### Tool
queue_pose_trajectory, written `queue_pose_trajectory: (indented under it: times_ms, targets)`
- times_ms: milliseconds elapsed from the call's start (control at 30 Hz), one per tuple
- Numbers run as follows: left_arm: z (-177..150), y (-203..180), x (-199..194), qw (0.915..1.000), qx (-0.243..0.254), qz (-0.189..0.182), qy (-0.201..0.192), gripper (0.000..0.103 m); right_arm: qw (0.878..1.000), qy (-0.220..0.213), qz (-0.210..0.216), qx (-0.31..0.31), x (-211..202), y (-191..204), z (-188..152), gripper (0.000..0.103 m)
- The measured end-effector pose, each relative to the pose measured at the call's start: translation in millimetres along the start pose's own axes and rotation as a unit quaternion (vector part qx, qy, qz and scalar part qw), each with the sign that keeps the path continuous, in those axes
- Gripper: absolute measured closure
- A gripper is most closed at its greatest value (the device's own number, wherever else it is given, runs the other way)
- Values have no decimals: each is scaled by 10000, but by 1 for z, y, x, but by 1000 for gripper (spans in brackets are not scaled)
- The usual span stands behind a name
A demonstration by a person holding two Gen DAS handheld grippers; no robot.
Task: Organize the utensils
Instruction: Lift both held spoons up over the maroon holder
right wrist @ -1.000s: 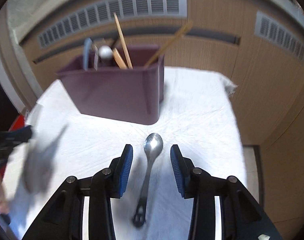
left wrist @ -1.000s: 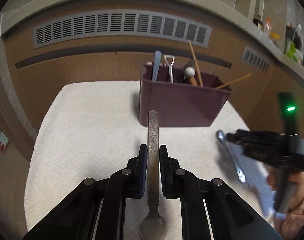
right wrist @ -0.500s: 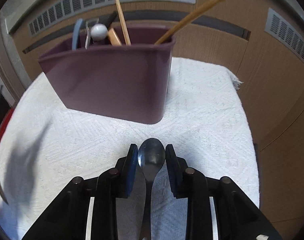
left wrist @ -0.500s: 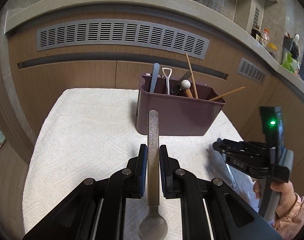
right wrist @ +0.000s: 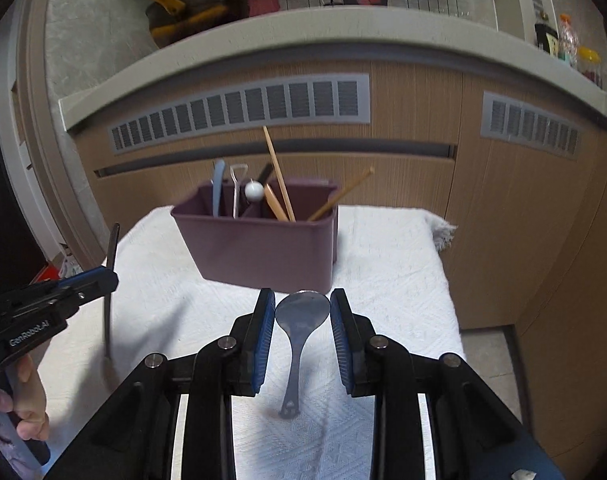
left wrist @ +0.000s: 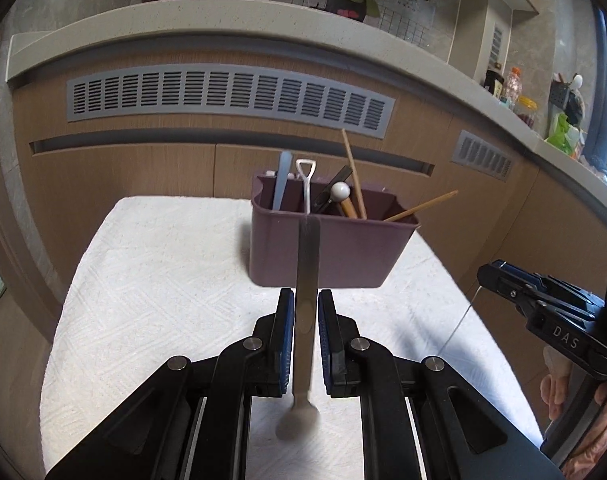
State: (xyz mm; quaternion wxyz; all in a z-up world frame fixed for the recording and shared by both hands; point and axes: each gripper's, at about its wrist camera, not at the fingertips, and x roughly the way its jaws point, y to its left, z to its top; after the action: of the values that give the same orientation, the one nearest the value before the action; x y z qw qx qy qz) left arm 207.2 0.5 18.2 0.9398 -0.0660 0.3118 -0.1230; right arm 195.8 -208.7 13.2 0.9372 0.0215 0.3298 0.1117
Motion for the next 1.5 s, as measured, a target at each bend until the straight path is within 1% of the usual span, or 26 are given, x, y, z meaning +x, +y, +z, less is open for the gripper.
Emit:
queue_pose_trajectory:
  times_ms: [133,200,267,333,433,467,500,533,600,633,800,833,867,933,967,1000,1067,1100,1133,1200,1267,1333,1400,1467,1500]
  targets:
    - [4,-4,-12,9995,5,-78,-306,91,9998,-160,6,-125,-9,3,9,77]
    - [7,-5,-15,9992,12,-78,-388,91,9995,-216,-23,-217,-12,5,12,77]
    - [9,-4,-14,9993,-13,-68,-367,91,9990,-275,-72,-336,-15,9,15,77]
    - [11,1,-10,9996,-74,-28,-266,91,9988,-293,-57,-381,-17,10,17,77]
    - [9,8,11,9996,-91,99,265,89,9990,-256,-32,-364,-18,9,17,77]
    - [7,10,20,9986,-74,181,487,89,9991,-227,-21,-359,-17,8,17,77]
    - [5,12,33,9964,-71,245,804,88,9992,-193,-12,-359,-17,8,16,77]
    - [2,15,43,9942,-133,234,1038,87,9992,-173,-12,-367,-17,8,16,77]
    - [-4,18,63,9886,-261,244,1460,78,9991,-166,-46,-386,-17,7,15,77]
    - [-7,19,75,9849,-299,294,1679,76,9991,-167,-49,-390,-17,7,14,77]
    - [-13,25,125,9686,-527,477,2384,76,9991,-202,-17,-361,-24,2,14,77]
    - [-11,25,135,9661,-514,543,2472,76,9991,-214,-8,-357,-26,2,14,77]
    - [-10,23,144,9636,-438,685,2546,76,9991,-238,-2,-348,-27,1,15,77]
    - [-5,16,153,9641,-169,927,2484,75,9990,-266,-28,-363,-29,0,14,77]
    - [-3,12,159,9618,-19,1054,2528,76,9989,-276,-40,-373,-30,0,14,77]
    - [-1,7,164,9619,130,1085,2508,76,9989,-284,-48,-375,-30,0,14,77]
    - [-1,-2,167,9629,433,1124,2415,79,9989,-276,-51,-370,-29,0,14,77]
    - [-2,-5,167,9640,503,1091,2374,86,9989,-271,-59,-367,-29,0,13,77]
    - [-4,-7,165,9656,566,1024,2324,88,9989,-270,-67,-365,-28,-1,13,77]
    - [-8,-6,156,9710,476,890,2166,90,9990,-271,-64,-362,-28,-1,12,77]
    - [-10,1,131,9820,123,778,1719,90,9990,-277,-43,-351,-29,-2,12,77]
    - [-7,0,94,9923,-27,695,1026,90,9990,-289,-39,-352,-30,-3,12,77]
    - [-4,1,61,9968,-152,625,466,91,9990,-292,-38,-351,-32,-4,11,77]
    - [-1,-1,39,9981,-207,565,124,91,9991,-281,-22,-325,-33,-4,12,77]
    - [2,-1,35,9982,-206,555,46,91,9991,-269,10,-313,-33,-4,12,77]
